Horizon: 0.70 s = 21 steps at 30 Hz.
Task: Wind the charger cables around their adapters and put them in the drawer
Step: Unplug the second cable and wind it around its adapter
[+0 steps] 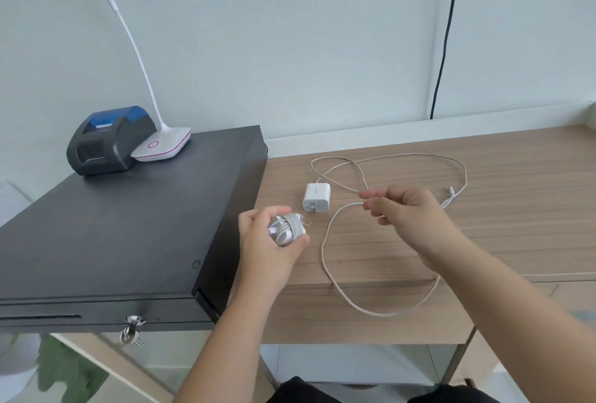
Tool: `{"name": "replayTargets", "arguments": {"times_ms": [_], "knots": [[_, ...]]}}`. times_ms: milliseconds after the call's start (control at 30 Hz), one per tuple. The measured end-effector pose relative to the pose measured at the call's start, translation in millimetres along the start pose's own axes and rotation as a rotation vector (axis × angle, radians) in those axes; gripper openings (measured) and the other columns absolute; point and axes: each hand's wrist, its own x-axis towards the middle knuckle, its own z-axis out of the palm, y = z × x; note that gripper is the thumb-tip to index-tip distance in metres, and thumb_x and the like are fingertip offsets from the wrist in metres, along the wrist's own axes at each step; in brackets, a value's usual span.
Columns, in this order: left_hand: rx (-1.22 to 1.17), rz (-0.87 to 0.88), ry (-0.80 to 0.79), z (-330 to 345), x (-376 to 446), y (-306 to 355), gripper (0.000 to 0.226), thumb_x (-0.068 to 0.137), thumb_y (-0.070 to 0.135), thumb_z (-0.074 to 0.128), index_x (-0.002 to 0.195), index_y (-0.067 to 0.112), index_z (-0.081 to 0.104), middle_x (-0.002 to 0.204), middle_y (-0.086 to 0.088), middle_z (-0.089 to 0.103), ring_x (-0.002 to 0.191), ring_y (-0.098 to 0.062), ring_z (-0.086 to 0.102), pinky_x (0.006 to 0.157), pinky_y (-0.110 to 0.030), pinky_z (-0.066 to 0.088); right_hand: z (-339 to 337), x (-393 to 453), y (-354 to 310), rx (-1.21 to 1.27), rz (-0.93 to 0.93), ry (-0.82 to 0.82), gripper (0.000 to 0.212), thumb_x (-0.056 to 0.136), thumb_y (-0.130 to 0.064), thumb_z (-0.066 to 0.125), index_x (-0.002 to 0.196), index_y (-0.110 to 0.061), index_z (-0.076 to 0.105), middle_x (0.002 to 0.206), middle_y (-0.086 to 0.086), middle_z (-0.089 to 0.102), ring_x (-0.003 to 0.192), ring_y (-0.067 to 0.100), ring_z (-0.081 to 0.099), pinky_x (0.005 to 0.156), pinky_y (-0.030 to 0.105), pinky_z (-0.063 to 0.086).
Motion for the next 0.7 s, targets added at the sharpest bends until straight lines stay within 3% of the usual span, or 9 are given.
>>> {"name": "replayTargets", "arguments": {"times_ms": [67,167,367,433,533,700], "knots": [[0.010,-0.048,0.002,1,6,-2,0.046,0.068,0.014,0.085,0.093,0.042,0.058,0.111,0.016,0.037,0.087,0.018,0.050,0.066,0.001,0.039,1,14,-5,-0.123,-0.024,-0.035,0.015,0.087,-0.017,0.063,0.092,-0.026,0.074,0.081,0.007,0.064,0.073,0.015,0.054,0.074,0.032,0.047],[0.008,-0.103,-0.009,4,15,-4,0.043,0.070,0.017,0.083,0.095,0.040,0.056,0.111,0.012,0.038,0.090,0.010,0.051,0.071,-0.005,0.038,10,42,-8,-0.391,-0.088,-0.121,0.020,0.087,-0.022,0.064,0.106,-0.027,0.068,0.095,-0.002,0.065,0.077,0.011,0.057,0.070,0.023,0.044],[0.061,-0.109,0.057,6,19,-11,0.038,0.076,0.024,0.079,0.107,0.032,0.057,0.112,0.007,0.047,0.097,-0.007,0.054,0.084,-0.023,0.042,38,89,6,-0.752,-0.121,-0.368,0.066,0.079,-0.027,0.073,0.139,-0.030,0.044,0.140,0.002,0.041,0.110,0.020,0.054,0.095,0.033,0.045],[0.080,-0.112,0.077,7,19,-11,0.039,0.078,0.026,0.077,0.112,0.031,0.057,0.113,0.006,0.049,0.100,-0.012,0.054,0.083,-0.024,0.040,46,95,11,-0.758,-0.118,-0.375,0.070,0.079,-0.026,0.073,0.141,-0.030,0.041,0.138,0.003,0.039,0.108,0.020,0.052,0.094,0.031,0.043],[0.126,-0.092,0.090,9,18,-11,0.043,0.082,0.029,0.074,0.121,0.026,0.056,0.119,0.006,0.049,0.099,-0.009,0.049,0.083,-0.020,0.036,52,98,18,-0.700,-0.140,-0.308,0.063,0.077,-0.029,0.076,0.134,-0.030,0.049,0.121,0.002,0.052,0.096,0.014,0.052,0.083,0.024,0.038],[0.125,-0.057,0.154,12,16,-12,0.044,0.087,0.025,0.065,0.130,0.018,0.054,0.130,0.002,0.053,0.117,-0.018,0.052,0.097,-0.028,0.041,54,98,34,-0.546,-0.168,-0.201,0.062,0.073,-0.028,0.080,0.127,-0.027,0.049,0.111,-0.004,0.060,0.094,0.014,0.060,0.094,0.035,0.049]]}}
